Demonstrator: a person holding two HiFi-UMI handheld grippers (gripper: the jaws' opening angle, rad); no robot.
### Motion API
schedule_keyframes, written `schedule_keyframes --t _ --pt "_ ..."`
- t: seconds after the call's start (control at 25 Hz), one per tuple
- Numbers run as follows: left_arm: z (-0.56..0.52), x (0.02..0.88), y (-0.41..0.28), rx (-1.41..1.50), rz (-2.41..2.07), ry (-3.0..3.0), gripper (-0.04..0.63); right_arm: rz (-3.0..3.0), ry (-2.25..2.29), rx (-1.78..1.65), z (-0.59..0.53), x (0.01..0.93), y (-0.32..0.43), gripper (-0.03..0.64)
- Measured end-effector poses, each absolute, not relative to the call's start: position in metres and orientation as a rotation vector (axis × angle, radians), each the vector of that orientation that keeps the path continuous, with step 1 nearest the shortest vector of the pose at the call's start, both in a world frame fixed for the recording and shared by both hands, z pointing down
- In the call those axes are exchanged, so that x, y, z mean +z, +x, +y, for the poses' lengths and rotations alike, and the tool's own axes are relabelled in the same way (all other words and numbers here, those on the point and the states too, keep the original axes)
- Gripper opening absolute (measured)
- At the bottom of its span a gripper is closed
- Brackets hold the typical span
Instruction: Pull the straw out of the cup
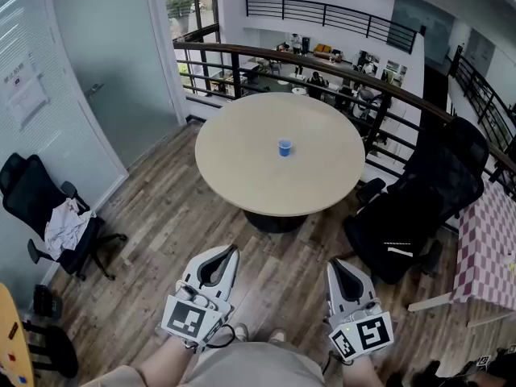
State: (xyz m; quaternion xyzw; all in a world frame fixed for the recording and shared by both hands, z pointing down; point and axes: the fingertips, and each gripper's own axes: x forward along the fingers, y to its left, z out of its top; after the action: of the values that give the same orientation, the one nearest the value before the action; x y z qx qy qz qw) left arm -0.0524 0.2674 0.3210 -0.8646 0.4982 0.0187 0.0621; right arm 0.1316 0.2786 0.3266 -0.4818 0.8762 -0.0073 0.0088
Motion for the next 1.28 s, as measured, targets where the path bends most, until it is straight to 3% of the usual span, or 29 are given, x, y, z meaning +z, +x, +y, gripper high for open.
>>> schedule_keyframes --t 0.56,1.28 --pt "0.262 0.320 0.008 -0.009 1.523 -2.568 0.014 2.732 -1.454 -0.003 0.270 0.326 0.187 0.025" --pt "0.211 0.338 0.000 0.030 1.580 -2.553 0.014 2.742 -1.462 0.009 0.221 0.347 0.189 0.025"
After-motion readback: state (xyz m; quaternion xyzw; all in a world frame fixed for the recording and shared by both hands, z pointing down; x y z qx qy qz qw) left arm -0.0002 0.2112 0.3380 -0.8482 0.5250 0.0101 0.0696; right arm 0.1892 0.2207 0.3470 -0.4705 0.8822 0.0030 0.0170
